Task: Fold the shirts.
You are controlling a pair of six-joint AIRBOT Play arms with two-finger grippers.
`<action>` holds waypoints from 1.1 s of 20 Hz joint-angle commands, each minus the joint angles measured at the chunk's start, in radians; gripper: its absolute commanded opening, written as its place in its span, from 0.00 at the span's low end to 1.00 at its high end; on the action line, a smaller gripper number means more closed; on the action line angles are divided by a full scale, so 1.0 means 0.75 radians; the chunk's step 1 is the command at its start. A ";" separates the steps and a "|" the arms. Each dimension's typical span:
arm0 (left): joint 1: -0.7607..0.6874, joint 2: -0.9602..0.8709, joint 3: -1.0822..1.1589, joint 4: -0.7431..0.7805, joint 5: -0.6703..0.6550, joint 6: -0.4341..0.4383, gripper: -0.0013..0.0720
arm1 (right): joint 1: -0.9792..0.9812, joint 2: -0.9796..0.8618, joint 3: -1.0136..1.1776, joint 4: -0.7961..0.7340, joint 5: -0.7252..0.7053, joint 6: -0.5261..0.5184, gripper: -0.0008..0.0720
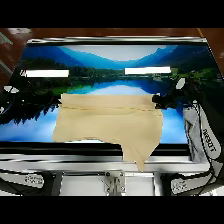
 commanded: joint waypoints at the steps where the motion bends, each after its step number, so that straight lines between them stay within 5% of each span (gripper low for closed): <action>1: -0.006 -0.001 0.002 0.044 -0.049 -0.109 0.31 | 0.007 -0.018 0.001 0.011 0.003 0.052 0.14; 2: -0.005 0.001 0.002 0.044 -0.073 -0.111 0.74 | 0.007 -0.015 0.001 0.011 0.005 0.052 0.33; 3: 0.004 0.001 0.016 0.045 -0.122 -0.109 0.95 | 0.002 -0.008 0.004 0.012 0.032 0.040 0.74; 4: 0.023 0.004 0.041 0.055 -0.171 -0.110 0.94 | -0.005 0.007 0.020 0.010 0.096 -0.010 0.88; 9: 0.260 0.099 0.293 0.192 -0.521 -0.117 0.86 | -0.103 0.159 0.250 -0.460 0.655 -0.199 0.88; 10: 0.310 0.136 0.309 0.282 -0.583 -0.112 0.81 | -0.132 0.210 0.248 -0.567 0.724 -0.224 0.84; 11: 0.355 0.175 0.294 0.379 -0.638 -0.099 0.81 | -0.179 0.261 0.241 -0.591 0.775 -0.249 0.69; 13: 0.433 0.254 0.162 0.434 -0.692 -0.091 0.84 | -0.307 0.371 0.153 -0.370 0.763 -0.244 0.71; 15: 0.496 0.345 -0.097 0.363 -0.670 -0.046 0.98 | -0.451 0.483 -0.041 0.060 0.641 -0.217 0.89; 16: 0.514 0.380 -0.235 0.363 -0.639 0.001 0.98 | -0.500 0.533 -0.155 0.224 0.560 -0.220 0.89; 22: 0.524 0.412 -0.674 0.167 -0.433 0.236 0.97 | -0.475 0.612 -0.541 0.348 0.347 -0.273 0.89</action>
